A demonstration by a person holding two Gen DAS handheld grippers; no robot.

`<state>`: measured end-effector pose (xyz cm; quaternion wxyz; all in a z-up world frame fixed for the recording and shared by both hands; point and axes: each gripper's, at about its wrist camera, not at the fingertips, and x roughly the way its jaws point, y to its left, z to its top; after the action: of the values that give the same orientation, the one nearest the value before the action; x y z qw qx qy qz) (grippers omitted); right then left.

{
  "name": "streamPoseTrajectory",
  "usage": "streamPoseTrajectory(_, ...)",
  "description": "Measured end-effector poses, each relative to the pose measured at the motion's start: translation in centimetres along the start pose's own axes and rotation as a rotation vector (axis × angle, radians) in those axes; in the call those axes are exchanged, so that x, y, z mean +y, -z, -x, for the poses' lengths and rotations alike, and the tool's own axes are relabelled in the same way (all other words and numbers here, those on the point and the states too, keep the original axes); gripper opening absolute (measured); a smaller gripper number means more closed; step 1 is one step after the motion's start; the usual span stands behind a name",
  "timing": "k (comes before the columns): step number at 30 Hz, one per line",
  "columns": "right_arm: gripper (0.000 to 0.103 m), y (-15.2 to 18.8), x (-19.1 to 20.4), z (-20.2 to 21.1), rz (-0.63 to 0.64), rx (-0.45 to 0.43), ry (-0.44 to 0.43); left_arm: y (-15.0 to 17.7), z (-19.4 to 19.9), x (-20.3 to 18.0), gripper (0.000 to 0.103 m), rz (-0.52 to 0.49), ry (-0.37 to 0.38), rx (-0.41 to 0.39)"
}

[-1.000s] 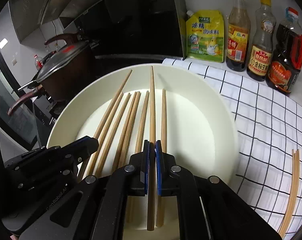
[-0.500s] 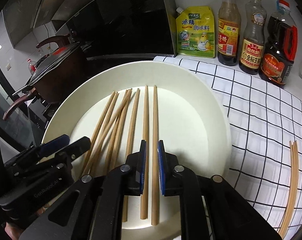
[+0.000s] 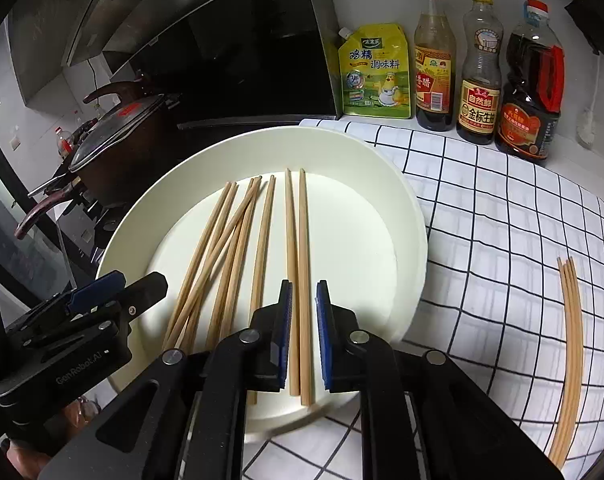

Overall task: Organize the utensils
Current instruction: 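Withdraw both open tools from the basin toward the remaining chopsticks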

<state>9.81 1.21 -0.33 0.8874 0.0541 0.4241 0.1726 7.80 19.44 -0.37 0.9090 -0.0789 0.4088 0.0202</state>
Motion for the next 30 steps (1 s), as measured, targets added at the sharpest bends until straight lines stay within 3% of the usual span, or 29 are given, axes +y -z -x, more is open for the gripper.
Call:
streamPoseTrajectory(13, 0.023, 2.4, -1.2, 4.0, -0.036, -0.031, 0.035, 1.3, 2.6, -0.6, 0.065, 0.012, 0.043, -0.028)
streamPoseTrajectory(30, 0.028, 4.6, -4.2, 9.1, -0.051, -0.089, 0.092, 3.2, 5.1, -6.0, 0.069, -0.08, 0.104, -0.044)
